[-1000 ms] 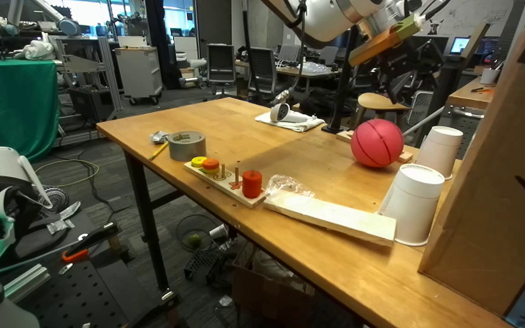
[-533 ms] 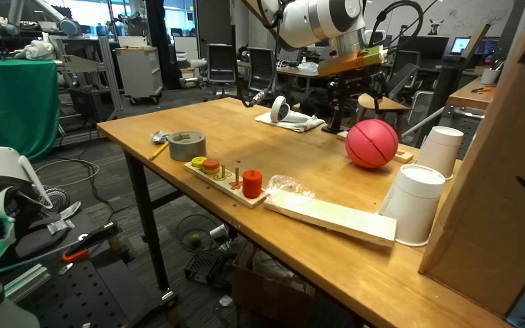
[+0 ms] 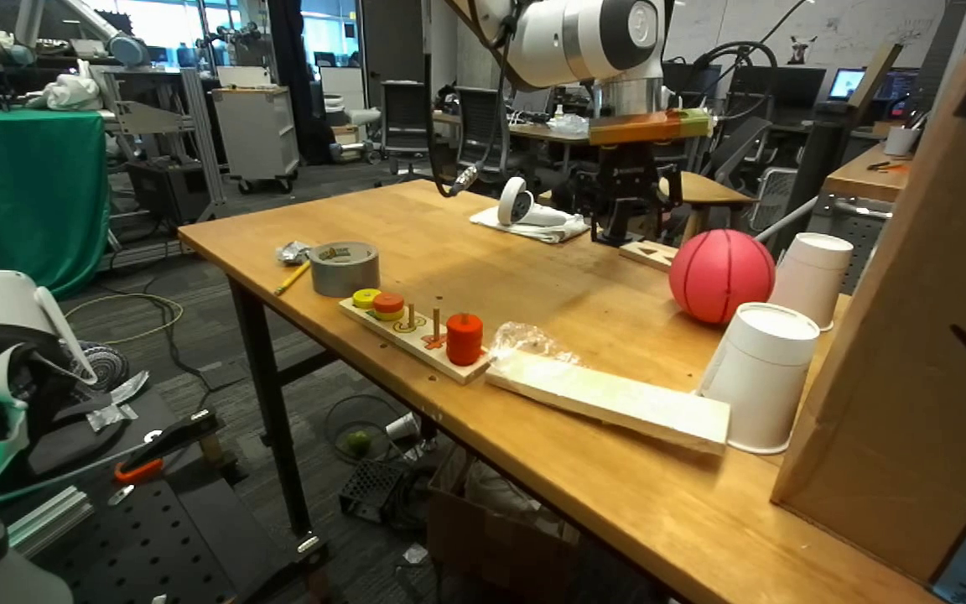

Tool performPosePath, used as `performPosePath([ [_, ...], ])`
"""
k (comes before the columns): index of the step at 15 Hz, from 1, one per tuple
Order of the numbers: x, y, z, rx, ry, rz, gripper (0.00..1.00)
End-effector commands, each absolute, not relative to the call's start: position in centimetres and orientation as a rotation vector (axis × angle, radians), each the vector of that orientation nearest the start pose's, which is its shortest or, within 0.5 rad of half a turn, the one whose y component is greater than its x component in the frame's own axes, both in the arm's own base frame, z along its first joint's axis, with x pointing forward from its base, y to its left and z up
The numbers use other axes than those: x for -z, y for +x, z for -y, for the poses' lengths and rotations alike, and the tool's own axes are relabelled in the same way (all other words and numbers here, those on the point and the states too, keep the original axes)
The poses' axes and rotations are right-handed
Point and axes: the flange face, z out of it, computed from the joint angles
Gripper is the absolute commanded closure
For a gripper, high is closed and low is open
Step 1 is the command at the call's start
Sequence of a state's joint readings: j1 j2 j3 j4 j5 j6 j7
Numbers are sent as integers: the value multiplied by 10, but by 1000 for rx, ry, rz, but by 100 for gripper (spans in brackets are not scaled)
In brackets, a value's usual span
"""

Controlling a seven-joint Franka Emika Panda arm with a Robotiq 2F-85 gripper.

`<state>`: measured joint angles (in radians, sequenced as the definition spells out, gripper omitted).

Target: Push the ball to the right.

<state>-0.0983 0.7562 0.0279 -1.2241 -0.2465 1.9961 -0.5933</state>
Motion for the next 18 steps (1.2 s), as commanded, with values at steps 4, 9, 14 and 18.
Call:
performPosePath([
  [4, -331, 740, 132, -295, -2884, 1402, 0],
  [9, -316, 741, 171, -320, -2792, 1471, 0],
  [14, -348, 755, 226, -252, -3054, 1482, 0],
  [18, -390, 768, 244, -35, -3226, 1524, 0],
])
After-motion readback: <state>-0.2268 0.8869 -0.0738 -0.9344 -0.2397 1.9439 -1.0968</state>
